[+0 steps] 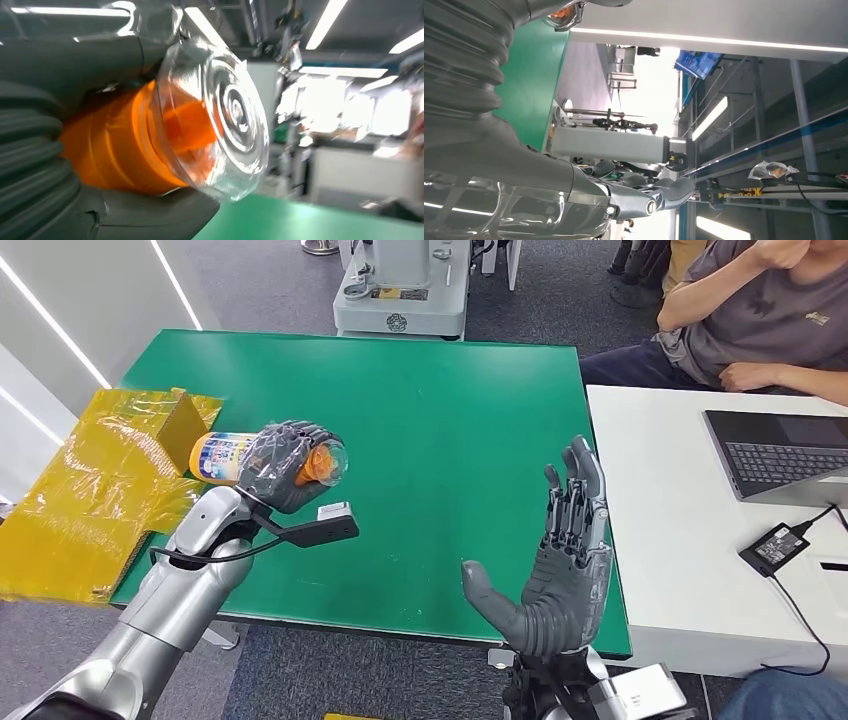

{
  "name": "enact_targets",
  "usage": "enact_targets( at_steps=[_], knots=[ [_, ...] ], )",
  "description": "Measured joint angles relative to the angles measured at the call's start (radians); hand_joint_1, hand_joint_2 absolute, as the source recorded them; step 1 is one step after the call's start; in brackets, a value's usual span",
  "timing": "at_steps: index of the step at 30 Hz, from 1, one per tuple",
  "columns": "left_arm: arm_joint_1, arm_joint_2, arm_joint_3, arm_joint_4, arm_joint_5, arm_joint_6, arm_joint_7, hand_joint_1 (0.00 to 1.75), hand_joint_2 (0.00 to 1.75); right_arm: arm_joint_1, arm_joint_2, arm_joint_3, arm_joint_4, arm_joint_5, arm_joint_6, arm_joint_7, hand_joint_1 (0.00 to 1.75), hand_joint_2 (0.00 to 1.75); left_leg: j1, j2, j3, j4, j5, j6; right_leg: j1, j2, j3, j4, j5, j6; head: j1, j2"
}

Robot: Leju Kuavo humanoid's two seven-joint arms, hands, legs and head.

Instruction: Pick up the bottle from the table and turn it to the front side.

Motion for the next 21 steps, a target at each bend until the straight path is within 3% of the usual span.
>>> enact_targets(
  at_steps=[9, 21],
  knots=[
    [-0.046, 0.071, -0.046, 0.106, -0.144, 0.03, 0.13, 1.75, 1.75, 0.022, 0.0, -0.016, -0.007, 0.008, 0.018, 0.0, 0.0, 1.75, 0.0, 0.001, 0.0, 0.0, 0.0, 0.0, 0.0, 0.001, -0.001, 0.0, 0.0, 0.0, 0.0, 0.0],
    [-0.08, 0.101, -0.049, 0.179, -0.133, -0.013, 0.097, 1.75, 1.75, 0.031, 0.008, -0.031, -0.021, 0.03, 0.016, 0.0, 0.0, 1.75, 0.0, 0.001, 0.0, 0.0, 0.0, 0.0, 0.0, 0.001, -0.001, 0.0, 0.0, 0.0, 0.0, 0.0]
  ],
)
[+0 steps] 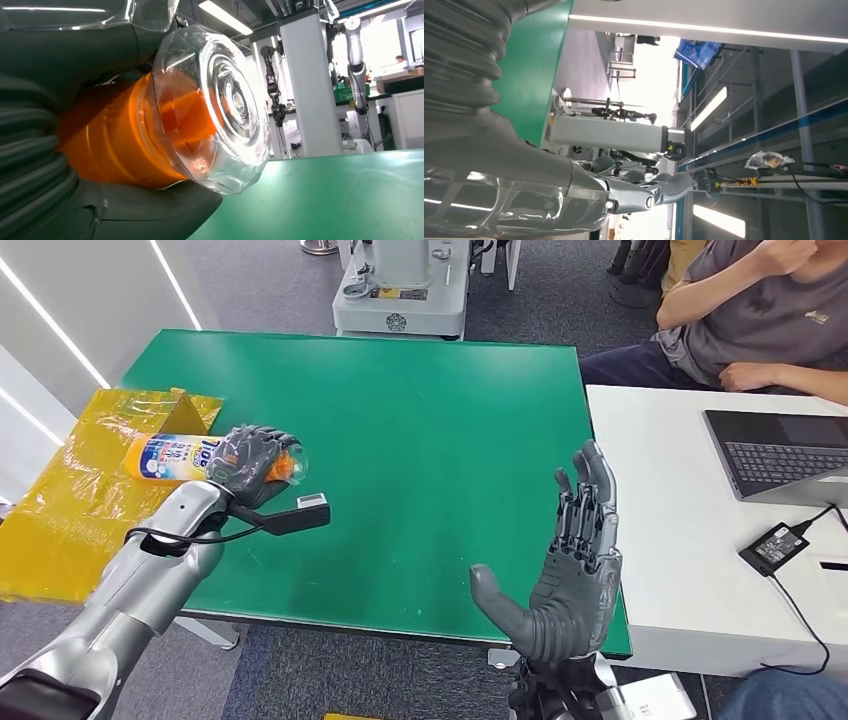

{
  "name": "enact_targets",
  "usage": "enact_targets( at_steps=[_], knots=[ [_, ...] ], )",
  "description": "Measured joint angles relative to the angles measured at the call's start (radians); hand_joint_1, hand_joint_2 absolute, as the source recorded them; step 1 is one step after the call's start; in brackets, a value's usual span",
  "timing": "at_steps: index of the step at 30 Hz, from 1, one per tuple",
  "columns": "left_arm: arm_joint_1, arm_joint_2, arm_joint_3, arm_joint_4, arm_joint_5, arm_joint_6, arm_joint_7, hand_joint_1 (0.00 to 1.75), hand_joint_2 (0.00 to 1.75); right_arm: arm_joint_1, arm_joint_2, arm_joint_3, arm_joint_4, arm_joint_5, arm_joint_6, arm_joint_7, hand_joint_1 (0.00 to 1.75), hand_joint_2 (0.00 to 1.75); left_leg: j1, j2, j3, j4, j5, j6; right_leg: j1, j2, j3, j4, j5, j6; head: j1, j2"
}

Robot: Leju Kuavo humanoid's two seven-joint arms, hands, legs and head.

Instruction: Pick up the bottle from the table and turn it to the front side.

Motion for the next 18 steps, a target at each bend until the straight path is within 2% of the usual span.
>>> enact_targets(
  at_steps=[6, 18],
  knots=[
    [-0.019, 0.006, -0.012, 0.035, -0.06, -0.03, 0.001, 1.75, 1.75, 0.002, 0.0, -0.002, -0.002, 0.008, 0.001, 0.0, 0.0, 1.75, 0.0, 0.0, 0.0, 0.0, 0.0, 0.0, 0.0, 0.0, 0.0, 0.0, 0.0, 0.0, 0.0, 0.0],
    [-0.037, 0.01, -0.023, 0.074, -0.077, -0.063, 0.04, 1.75, 1.75, 0.014, 0.006, -0.006, -0.018, 0.042, 0.018, 0.012, 0.0, 1.75, 0.0, 0.0, 0.0, 0.0, 0.0, 0.0, 0.0, 0.0, 0.0, 0.0, 0.0, 0.0, 0.0, 0.0]
  ],
)
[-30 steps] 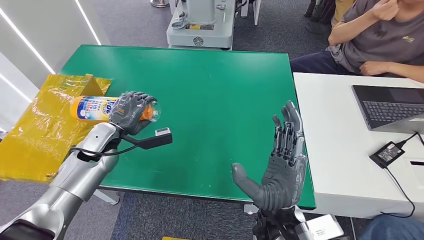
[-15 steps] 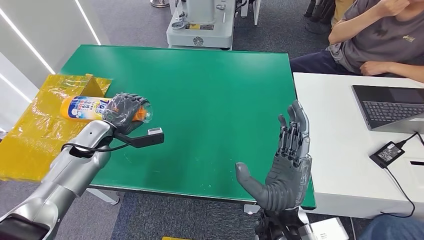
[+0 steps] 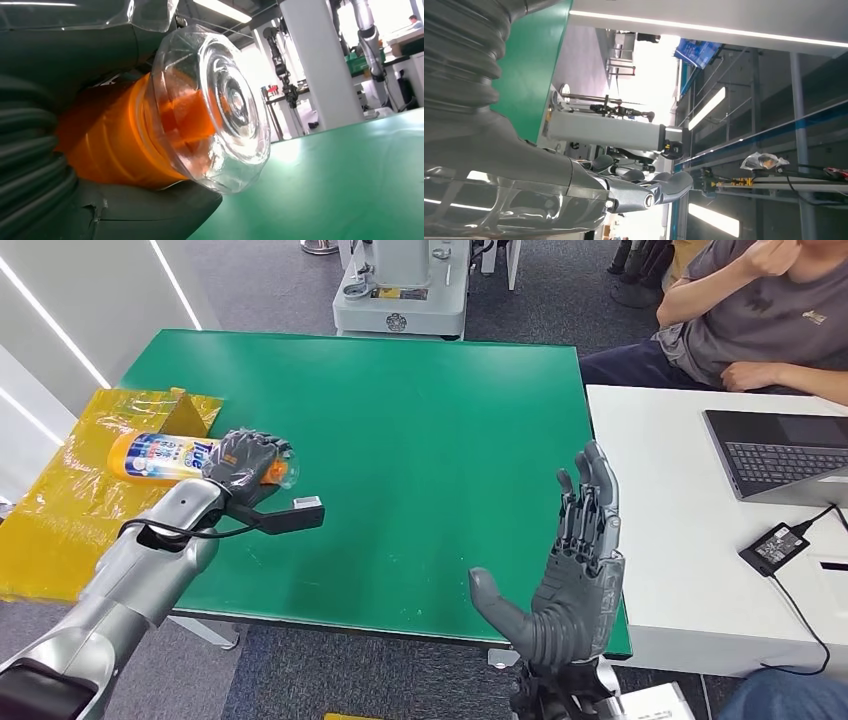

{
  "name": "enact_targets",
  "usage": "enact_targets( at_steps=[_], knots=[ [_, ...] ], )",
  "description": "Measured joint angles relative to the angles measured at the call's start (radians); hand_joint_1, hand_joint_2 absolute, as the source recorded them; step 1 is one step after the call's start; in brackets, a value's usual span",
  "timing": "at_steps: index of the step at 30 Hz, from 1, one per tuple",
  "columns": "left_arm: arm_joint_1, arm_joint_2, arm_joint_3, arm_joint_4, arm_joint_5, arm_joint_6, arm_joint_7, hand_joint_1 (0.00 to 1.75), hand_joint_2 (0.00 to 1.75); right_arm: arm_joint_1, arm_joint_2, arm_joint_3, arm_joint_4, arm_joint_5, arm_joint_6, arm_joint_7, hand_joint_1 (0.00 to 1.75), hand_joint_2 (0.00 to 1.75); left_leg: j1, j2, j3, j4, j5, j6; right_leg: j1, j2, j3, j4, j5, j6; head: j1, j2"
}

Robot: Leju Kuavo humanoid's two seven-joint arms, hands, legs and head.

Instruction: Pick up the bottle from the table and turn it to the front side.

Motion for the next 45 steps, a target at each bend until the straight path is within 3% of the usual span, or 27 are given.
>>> enact_targets(
  at_steps=[6, 23, 45],
  knots=[
    [0.018, 0.017, 0.0, 0.011, 0.009, 0.019, 0.018, 1.75, 1.75, 0.009, 0.0, -0.007, -0.007, 0.013, 0.026, 0.011, 0.0, 1.75, 0.0, 0.0, 0.0, 0.0, 0.0, 0.0, 0.0, 0.0, 0.0, 0.0, 0.0, 0.0, 0.0, 0.0],
    [0.128, 0.086, 0.035, 0.02, 0.032, 0.189, 0.006, 1.75, 1.75, 0.009, -0.003, -0.011, 0.008, 0.009, 0.069, 0.012, 0.0, 1.75, 0.0, 0.0, 0.0, 0.0, 0.0, 0.0, 0.0, 0.0, -0.001, 0.0, -0.001, -0.001, 0.0, 0.0],
    [0.219, 0.098, 0.086, 0.023, 0.006, 0.272, -0.039, 1.75, 1.75, 0.02, -0.016, -0.011, 0.011, -0.002, 0.106, 0.015, 0.0, 1.75, 0.0, 0.0, 0.0, 0.0, 0.0, 0.0, 0.0, 0.0, -0.001, 0.0, -0.001, -0.001, 0.0, 0.0]
  ],
)
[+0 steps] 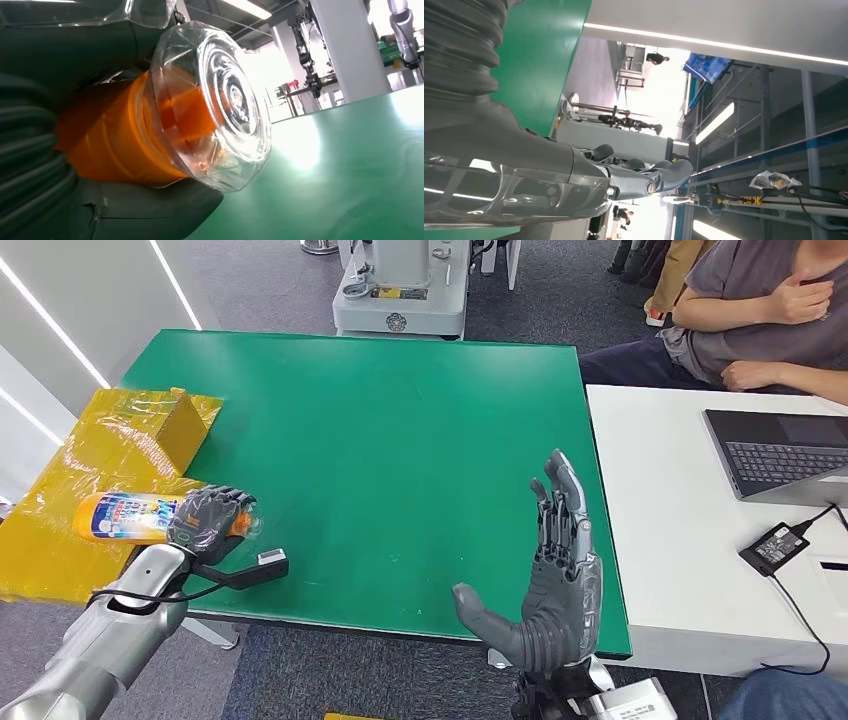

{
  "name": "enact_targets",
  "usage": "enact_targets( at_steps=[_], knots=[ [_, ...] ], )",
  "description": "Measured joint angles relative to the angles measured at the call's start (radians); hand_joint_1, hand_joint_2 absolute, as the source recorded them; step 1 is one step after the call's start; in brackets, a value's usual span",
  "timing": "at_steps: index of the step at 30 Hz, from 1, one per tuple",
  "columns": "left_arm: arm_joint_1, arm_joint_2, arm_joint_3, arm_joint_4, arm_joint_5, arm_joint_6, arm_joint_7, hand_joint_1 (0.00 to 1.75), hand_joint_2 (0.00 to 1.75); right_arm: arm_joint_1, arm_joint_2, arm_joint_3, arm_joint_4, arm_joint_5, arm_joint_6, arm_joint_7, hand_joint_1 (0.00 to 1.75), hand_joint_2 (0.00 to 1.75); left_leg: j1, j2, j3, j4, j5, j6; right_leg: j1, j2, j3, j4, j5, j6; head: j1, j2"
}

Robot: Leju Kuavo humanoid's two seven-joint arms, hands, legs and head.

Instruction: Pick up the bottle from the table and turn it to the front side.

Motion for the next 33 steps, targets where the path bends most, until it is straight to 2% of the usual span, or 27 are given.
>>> enact_targets(
  at_steps=[2, 3, 4, 7, 8, 9, 14, 24, 28, 33],
  knots=[
    [0.0, -0.001, 0.003, 0.0, -0.009, -0.007, 0.011, 1.75, 1.75, 0.002, -0.001, 0.0, 0.0, 0.0, -0.002, 0.0, 0.0, 1.75, 0.0, 0.0, 0.0, 0.0, 0.0, 0.0, 0.0, 0.0, 0.0, 0.0, 0.0, 0.0, 0.0, 0.0],
    [0.0, -0.002, 0.003, 0.0, -0.014, -0.017, 0.022, 1.67, 1.75, 0.003, -0.001, 0.0, 0.0, 0.0, -0.003, 0.0, 0.0, 1.75, 0.0, 0.0, 0.0, 0.0, 0.0, 0.0, 0.0, 0.0, 0.0, 0.0, 0.0, 0.0, 0.0, 0.0],
    [-0.001, -0.004, 0.004, 0.0, -0.019, -0.032, 0.036, 1.43, 1.75, 0.003, -0.001, 0.0, 0.0, 0.0, -0.004, 0.0, 0.0, 1.75, 0.0, 0.0, 0.0, 0.0, 0.0, 0.0, 0.0, 0.0, 0.0, 0.0, 0.0, 0.0, 0.0, 0.0],
    [-0.002, -0.01, 0.008, 0.0, -0.028, -0.101, 0.082, 0.25, 1.75, 0.005, -0.002, 0.0, -0.001, 0.002, -0.011, 0.0, 0.0, 1.75, 0.0, 0.0, 0.0, 0.0, 0.0, 0.0, 0.0, 0.0, 0.0, 0.0, 0.0, 0.0, 0.0, 0.0],
    [-0.003, -0.013, 0.01, 0.0, -0.031, -0.125, 0.096, 0.05, 1.75, 0.006, -0.002, 0.0, -0.001, 0.003, -0.013, 0.0, 0.0, 1.75, 0.0, 0.0, 0.0, 0.0, 0.0, 0.0, 0.0, 0.0, 0.0, 0.0, 0.0, 0.0, 0.0, 0.0],
    [-0.004, -0.016, 0.012, 0.0, -0.033, -0.145, 0.111, 0.0, 1.75, 0.007, -0.002, 0.0, -0.001, 0.004, -0.014, 0.0, 0.0, 1.75, 0.0, 0.0, 0.0, 0.0, 0.0, 0.0, 0.0, 0.0, 0.0, 0.0, 0.0, 0.0, 0.0, 0.0],
    [-0.008, -0.029, 0.027, 0.0, -0.036, -0.182, 0.173, 0.0, 1.75, 0.01, -0.002, 0.0, -0.004, 0.011, -0.015, 0.002, 0.0, 1.75, 0.0, 0.0, 0.0, 0.0, 0.0, 0.0, 0.0, 0.0, 0.0, 0.0, 0.0, 0.0, 0.0, 0.0],
    [-0.008, -0.04, 0.05, 0.0, -0.049, -0.181, 0.196, 0.0, 1.75, 0.015, -0.002, 0.0, -0.01, 0.015, -0.013, 0.01, 0.0, 1.75, 0.0, 0.0, 0.0, 0.0, 0.0, 0.0, 0.0, 0.0, 0.0, 0.0, 0.0, 0.0, 0.0, 0.0],
    [-0.008, -0.046, 0.073, 0.0, -0.058, -0.127, 0.198, 0.0, 1.75, 0.015, -0.002, 0.0, -0.01, 0.017, -0.013, 0.01, 0.0, 1.75, 0.0, 0.0, 0.0, 0.0, 0.0, 0.0, 0.0, 0.0, 0.0, 0.0, 0.0, 0.0, 0.0, 0.0],
    [-0.008, -0.059, 0.12, 0.0, -0.057, 0.009, 0.193, 0.0, 1.75, 0.015, -0.002, 0.0, -0.01, 0.016, -0.013, 0.011, 0.0, 1.75, 0.0, 0.0, 0.0, 0.0, 0.0, 0.0, 0.0, 0.0, 0.0, 0.0, 0.0, 0.0, 0.0, 0.0]
  ],
)
